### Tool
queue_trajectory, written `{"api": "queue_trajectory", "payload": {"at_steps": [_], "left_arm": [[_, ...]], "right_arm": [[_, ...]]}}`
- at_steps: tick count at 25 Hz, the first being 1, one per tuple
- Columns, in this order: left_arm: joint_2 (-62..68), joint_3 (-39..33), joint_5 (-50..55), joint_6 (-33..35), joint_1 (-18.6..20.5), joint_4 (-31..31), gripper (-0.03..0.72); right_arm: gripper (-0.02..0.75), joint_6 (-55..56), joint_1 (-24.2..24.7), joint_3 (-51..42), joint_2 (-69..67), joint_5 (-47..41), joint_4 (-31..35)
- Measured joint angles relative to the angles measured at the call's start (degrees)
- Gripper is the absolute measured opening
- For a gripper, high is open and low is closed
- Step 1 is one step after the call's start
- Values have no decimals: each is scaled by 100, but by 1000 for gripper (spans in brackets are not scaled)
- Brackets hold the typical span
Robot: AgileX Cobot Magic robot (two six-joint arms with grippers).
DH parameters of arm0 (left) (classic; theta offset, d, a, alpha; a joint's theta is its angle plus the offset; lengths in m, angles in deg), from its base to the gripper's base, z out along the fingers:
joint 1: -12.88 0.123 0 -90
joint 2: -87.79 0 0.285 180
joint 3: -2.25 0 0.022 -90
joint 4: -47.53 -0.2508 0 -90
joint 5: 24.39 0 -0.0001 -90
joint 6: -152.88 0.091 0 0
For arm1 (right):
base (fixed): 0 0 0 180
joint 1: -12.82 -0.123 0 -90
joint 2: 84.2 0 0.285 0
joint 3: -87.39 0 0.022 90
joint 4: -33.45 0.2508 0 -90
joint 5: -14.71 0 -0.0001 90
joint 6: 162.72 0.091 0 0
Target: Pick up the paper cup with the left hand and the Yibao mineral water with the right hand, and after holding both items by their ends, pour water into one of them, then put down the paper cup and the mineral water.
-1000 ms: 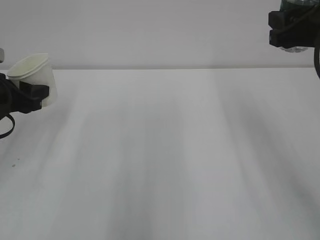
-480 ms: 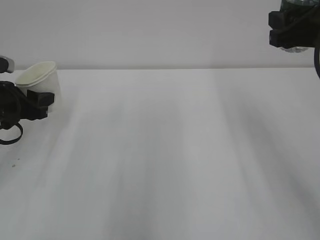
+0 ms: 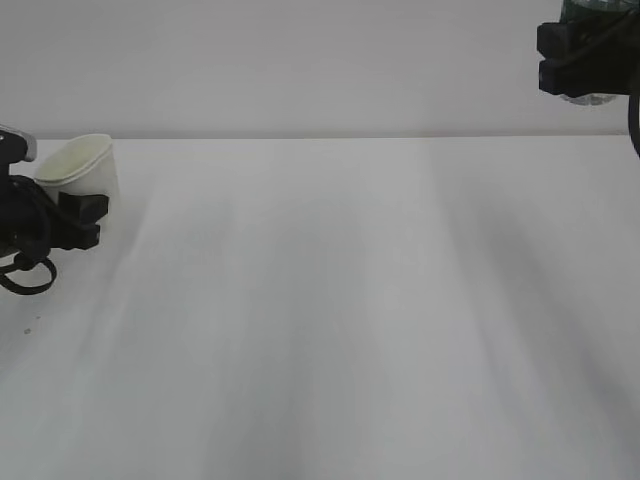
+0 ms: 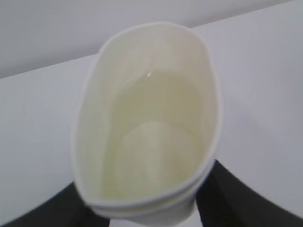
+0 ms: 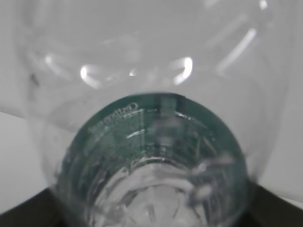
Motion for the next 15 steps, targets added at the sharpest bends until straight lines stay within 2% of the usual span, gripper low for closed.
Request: {"api": "queue_trajectory", "payload": {"at_steps": [15], "left_arm": [[391, 7, -355, 498, 16, 564, 363]], "right_arm": [[452, 0, 0, 0, 0, -60, 0]]}}
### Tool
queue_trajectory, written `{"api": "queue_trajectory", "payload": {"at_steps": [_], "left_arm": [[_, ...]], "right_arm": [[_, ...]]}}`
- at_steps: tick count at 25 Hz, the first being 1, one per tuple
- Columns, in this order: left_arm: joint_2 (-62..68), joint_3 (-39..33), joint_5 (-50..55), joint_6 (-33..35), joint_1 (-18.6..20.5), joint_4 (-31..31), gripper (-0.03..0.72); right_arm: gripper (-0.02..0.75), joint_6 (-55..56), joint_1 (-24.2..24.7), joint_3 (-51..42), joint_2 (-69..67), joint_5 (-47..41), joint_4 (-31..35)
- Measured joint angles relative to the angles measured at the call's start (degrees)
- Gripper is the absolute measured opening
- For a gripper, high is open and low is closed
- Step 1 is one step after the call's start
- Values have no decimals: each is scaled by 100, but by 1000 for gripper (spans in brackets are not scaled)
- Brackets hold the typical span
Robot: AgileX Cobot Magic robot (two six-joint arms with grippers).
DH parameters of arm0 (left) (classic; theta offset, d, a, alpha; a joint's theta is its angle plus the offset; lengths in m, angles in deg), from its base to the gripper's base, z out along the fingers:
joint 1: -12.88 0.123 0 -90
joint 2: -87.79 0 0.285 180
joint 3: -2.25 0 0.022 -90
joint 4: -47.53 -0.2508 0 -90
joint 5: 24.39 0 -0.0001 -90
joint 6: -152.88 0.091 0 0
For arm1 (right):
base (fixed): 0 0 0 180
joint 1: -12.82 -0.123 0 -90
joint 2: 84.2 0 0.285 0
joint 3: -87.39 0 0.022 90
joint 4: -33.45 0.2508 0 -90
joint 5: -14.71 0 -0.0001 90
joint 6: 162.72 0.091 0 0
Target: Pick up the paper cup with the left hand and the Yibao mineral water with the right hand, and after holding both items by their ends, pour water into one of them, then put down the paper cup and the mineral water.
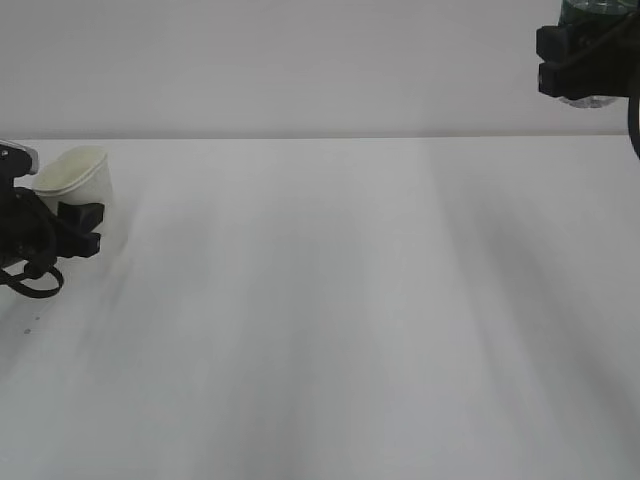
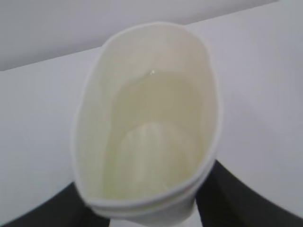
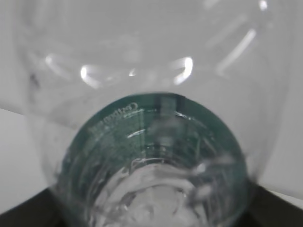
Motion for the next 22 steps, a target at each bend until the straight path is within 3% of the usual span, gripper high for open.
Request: {"api": "queue_trajectory", "payload": {"at_steps": [22], "left_arm": [[817, 28, -1185, 245, 0, 614, 363]], "right_arm": [[452, 0, 0, 0, 0, -108, 0]]}}
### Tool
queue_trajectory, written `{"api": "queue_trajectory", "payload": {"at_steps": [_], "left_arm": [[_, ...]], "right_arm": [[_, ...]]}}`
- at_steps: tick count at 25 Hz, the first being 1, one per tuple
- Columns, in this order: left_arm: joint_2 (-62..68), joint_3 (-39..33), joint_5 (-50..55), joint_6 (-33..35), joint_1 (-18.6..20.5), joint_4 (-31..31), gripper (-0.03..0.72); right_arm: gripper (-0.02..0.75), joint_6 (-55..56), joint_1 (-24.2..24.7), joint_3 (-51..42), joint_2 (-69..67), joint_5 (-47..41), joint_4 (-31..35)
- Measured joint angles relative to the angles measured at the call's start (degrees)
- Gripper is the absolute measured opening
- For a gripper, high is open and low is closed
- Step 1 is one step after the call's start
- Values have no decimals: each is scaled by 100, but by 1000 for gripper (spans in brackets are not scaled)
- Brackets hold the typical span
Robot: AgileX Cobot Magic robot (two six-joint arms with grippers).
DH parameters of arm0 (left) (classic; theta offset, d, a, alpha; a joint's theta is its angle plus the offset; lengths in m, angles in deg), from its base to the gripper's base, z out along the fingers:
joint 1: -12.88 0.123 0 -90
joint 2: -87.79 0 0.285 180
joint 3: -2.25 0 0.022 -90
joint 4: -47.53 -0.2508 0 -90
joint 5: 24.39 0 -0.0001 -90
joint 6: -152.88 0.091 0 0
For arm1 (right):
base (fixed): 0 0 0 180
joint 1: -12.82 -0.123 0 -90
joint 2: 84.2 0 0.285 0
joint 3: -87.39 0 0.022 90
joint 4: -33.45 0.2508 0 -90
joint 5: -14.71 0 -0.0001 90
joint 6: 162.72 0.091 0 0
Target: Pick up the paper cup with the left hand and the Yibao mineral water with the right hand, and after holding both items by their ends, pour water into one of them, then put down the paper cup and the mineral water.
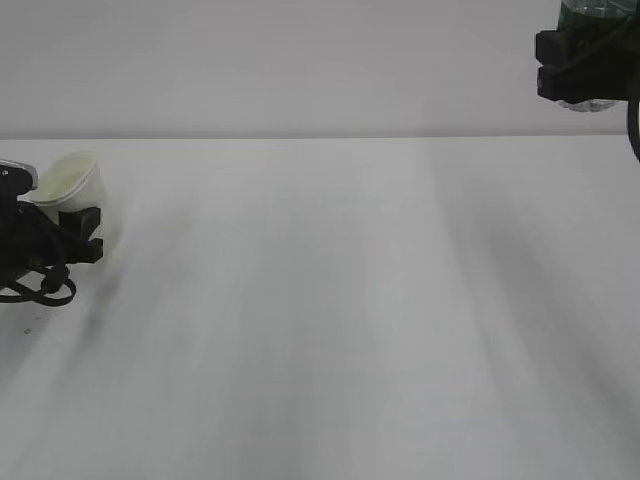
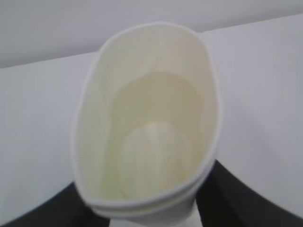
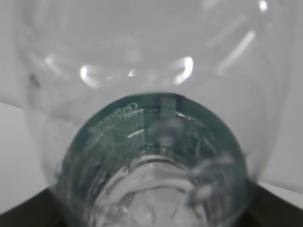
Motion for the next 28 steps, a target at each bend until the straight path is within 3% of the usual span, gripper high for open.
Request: {"api": "queue_trajectory", "payload": {"at_steps": [28], "left_arm": [[673, 17, -836, 9, 0, 175, 363]], "right_arm": [[452, -2, 0, 0, 0, -99, 0]]}}
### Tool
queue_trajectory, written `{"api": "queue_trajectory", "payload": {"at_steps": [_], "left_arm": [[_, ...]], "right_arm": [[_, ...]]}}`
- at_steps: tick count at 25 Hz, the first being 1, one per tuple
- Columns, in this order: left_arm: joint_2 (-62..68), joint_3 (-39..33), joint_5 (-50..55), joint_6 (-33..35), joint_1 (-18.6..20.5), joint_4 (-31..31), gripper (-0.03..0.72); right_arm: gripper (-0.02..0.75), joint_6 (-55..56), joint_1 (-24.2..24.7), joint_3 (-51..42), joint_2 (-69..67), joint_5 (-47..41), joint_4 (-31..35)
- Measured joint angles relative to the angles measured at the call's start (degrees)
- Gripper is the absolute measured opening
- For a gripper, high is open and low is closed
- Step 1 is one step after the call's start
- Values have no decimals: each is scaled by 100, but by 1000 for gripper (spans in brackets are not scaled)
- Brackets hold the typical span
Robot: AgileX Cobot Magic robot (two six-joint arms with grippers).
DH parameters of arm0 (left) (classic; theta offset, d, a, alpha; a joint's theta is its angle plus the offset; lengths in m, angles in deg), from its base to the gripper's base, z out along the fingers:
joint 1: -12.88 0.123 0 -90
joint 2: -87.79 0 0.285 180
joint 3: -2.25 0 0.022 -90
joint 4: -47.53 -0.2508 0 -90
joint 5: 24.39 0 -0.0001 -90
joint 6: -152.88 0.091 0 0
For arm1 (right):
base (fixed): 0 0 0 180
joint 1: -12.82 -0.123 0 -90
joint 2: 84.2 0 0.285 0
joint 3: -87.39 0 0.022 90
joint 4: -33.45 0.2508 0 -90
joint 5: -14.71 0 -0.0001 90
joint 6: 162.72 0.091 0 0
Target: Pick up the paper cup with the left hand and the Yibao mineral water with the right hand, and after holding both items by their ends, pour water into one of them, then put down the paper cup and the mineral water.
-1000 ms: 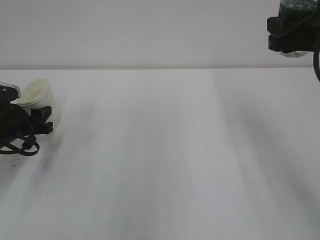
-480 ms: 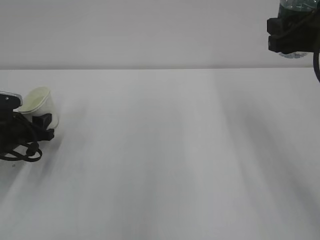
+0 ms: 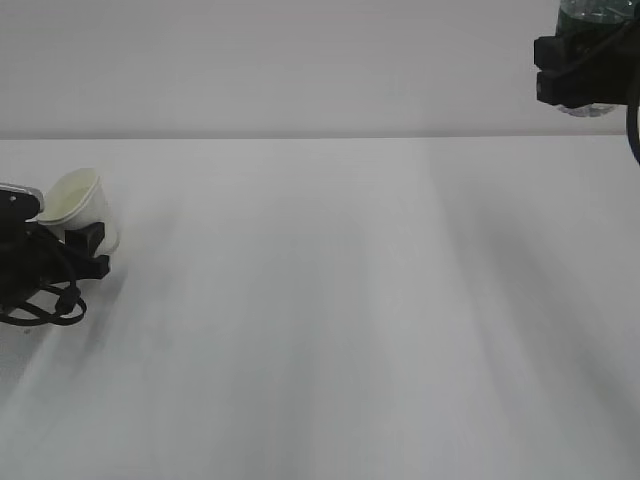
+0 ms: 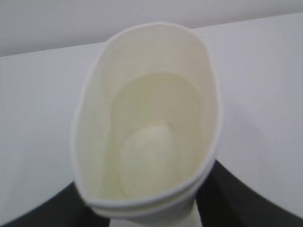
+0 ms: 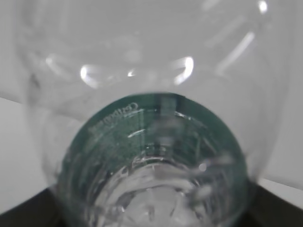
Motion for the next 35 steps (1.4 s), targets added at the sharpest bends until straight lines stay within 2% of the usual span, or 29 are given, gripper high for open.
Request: {"api": "queue_trajectory", "payload": {"at_steps": [35], "left_arm": [[8, 9, -12, 0, 0, 12, 397]], "right_arm": [[452, 0, 0, 0, 0, -174, 0]]}}
